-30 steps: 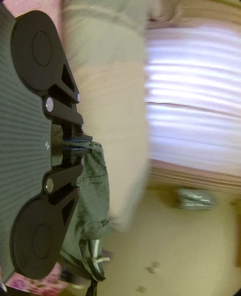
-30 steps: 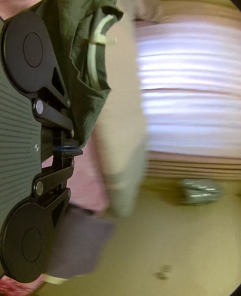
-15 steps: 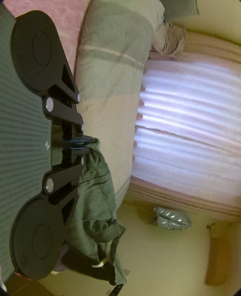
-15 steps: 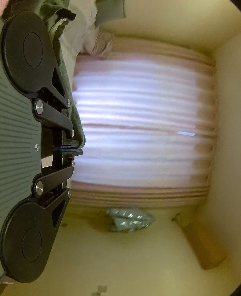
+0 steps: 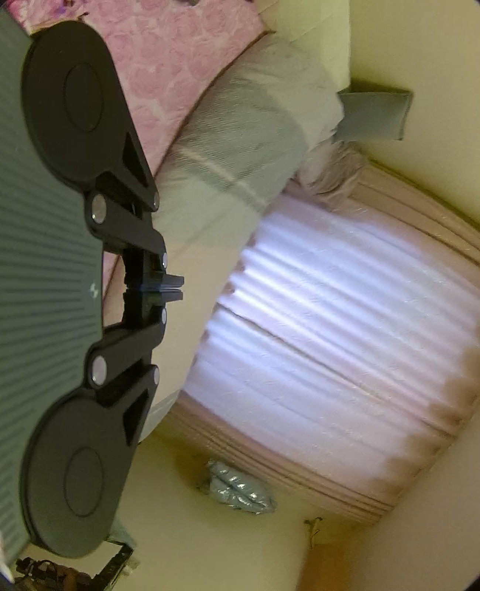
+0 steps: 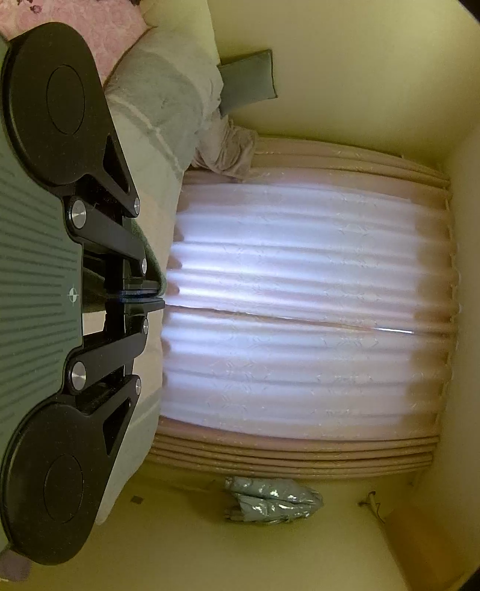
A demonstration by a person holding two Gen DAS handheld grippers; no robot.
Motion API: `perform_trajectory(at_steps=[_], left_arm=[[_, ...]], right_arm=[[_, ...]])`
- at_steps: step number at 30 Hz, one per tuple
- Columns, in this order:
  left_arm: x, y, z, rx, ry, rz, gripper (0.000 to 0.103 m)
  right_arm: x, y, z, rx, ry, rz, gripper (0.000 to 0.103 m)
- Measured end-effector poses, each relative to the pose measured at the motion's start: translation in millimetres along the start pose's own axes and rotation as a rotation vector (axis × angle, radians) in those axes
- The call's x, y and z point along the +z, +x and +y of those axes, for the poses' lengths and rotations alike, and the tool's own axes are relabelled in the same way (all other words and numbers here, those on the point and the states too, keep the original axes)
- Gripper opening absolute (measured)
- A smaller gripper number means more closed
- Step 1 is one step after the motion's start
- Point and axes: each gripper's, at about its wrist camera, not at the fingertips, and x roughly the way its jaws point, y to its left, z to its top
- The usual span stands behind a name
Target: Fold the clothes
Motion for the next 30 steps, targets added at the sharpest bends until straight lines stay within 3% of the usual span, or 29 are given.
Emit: perform_trajectory(at_steps=[2, 4, 5, 8, 11, 18, 23, 27, 28, 29, 30], left_arm=[[3.9, 7.5, -3.9, -0.02, 0.032, 0.031, 0.0], [-10.0, 30.6, -10.4, -0.037, 0.093, 0.131, 0.018], [-24.0, 44.6, -15.8, -0.038, 0.13, 0.18, 0.023], [-77.6, 83.8, -28.4, -0.083, 0.154, 0.321, 0.024], [-131.9, 116.6, -45.8, -0.132, 0.156, 0.398, 0.028], [-235.1, 135.5, -117.8, -0.256, 0.491, 0.447, 0.037], [-279.8, 123.8, -159.4, -0.297, 0.755, 0.352, 0.05], [-291.5, 136.8, -181.0, -0.232, 0.783, 0.229, 0.048], [-291.6, 141.6, -181.5, -0.225, 0.765, 0.211, 0.034], [-288.4, 145.1, -180.9, -0.225, 0.761, 0.212, 0.002], [-283.4, 147.9, -179.6, -0.227, 0.764, 0.223, 0.004]], right_arm=[[-0.4, 4.4, -4.4, 0.014, -0.01, 0.029, 0.0], [-4.6, 7.7, -3.1, 0.012, -0.026, 0.054, 0.0], [-7.5, 9.0, -1.7, 0.009, -0.034, 0.066, 0.0], [-13.5, 3.6, 1.3, 0.0, -0.046, 0.078, 0.0], [-10.7, -4.2, 1.3, -0.004, -0.061, 0.074, 0.0], [35.4, -26.9, 13.7, 0.044, -0.115, -0.007, 0.0], [60.6, -40.9, 26.1, 0.101, -0.141, -0.049, 0.0], [71.1, -46.2, 34.8, 0.128, -0.173, -0.072, 0.0], [71.7, -46.7, 35.7, 0.13, -0.177, -0.077, 0.0], [71.9, -46.9, 35.9, 0.128, -0.18, -0.081, 0.0], [71.3, -46.5, 34.4, 0.119, -0.183, -0.083, 0.0]])
